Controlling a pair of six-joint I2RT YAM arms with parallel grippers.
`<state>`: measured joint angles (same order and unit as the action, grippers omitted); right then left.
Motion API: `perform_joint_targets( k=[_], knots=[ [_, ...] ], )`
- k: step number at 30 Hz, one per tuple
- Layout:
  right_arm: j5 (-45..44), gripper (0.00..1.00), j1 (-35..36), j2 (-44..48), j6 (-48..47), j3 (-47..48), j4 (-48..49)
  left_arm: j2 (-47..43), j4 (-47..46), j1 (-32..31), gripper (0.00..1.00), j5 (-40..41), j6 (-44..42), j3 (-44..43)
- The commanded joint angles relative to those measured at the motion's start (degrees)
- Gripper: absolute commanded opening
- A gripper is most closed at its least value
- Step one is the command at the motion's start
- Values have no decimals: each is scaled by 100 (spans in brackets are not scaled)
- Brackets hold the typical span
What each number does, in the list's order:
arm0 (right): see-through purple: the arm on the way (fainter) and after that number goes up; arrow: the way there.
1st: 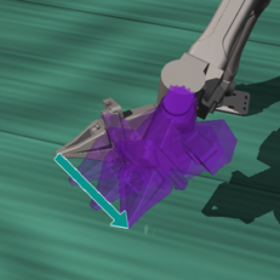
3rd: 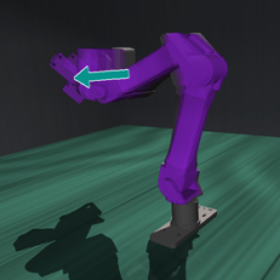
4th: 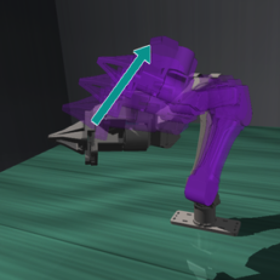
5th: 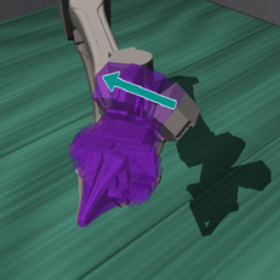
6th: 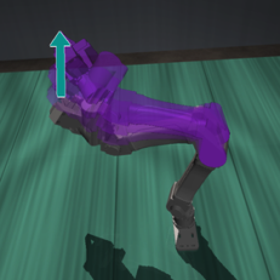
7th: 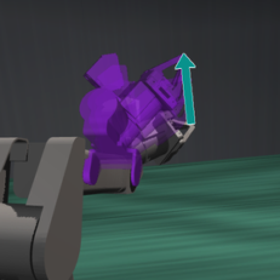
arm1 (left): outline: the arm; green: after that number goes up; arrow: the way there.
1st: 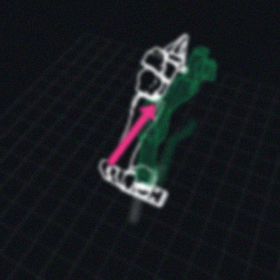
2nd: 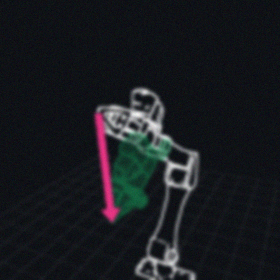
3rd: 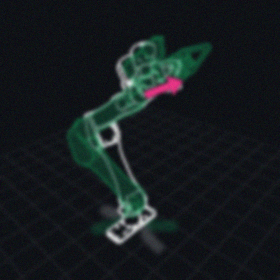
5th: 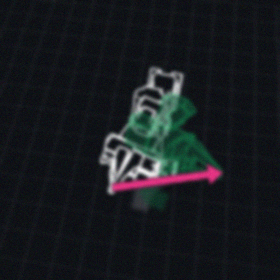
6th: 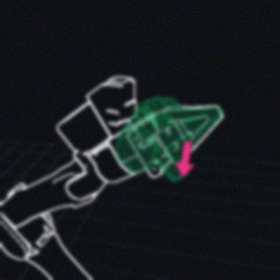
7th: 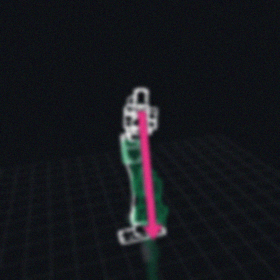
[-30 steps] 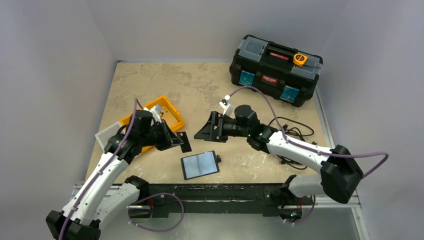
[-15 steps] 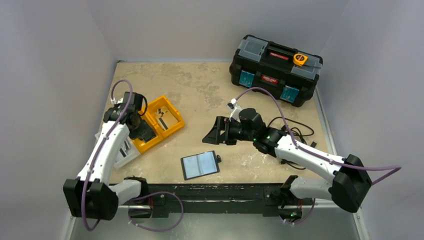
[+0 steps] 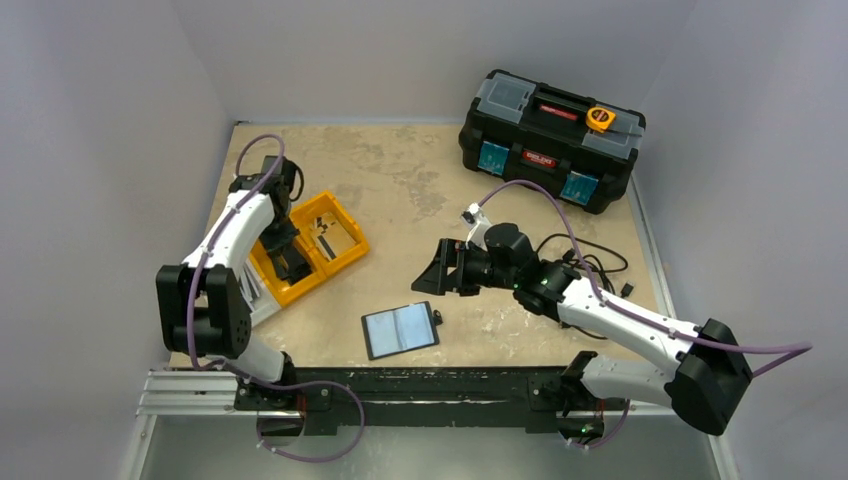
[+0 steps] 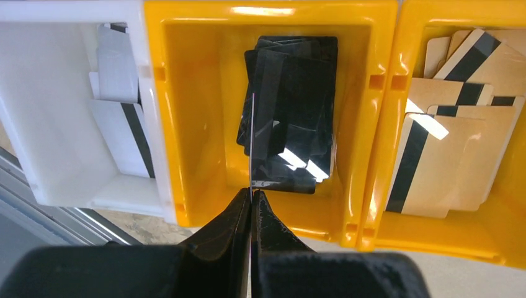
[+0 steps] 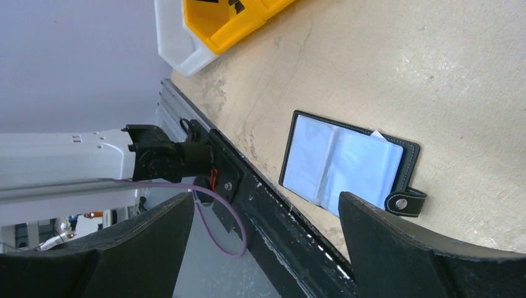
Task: Take the credit cards out of the card holder
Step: Place the credit card in the storage box.
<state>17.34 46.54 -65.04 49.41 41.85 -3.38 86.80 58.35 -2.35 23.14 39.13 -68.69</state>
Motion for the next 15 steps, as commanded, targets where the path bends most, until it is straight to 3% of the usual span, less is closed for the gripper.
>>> perform_joint_targets(
  k=[1,5,9,15],
  knots=[
    [-156,87,4,151,-97,-21,1,307,-97,66,2,172,-131,-329],
    [-231,87,4,146,-119,-10,-52,464,-80,123,8,137,-147,-350],
    [-340,87,4,83,-120,16,-88,331,-120,155,26,-46,-252,-356],
    [-473,88,24,-96,-180,135,-187,-255,-109,157,40,-530,-554,-361]
  ],
)
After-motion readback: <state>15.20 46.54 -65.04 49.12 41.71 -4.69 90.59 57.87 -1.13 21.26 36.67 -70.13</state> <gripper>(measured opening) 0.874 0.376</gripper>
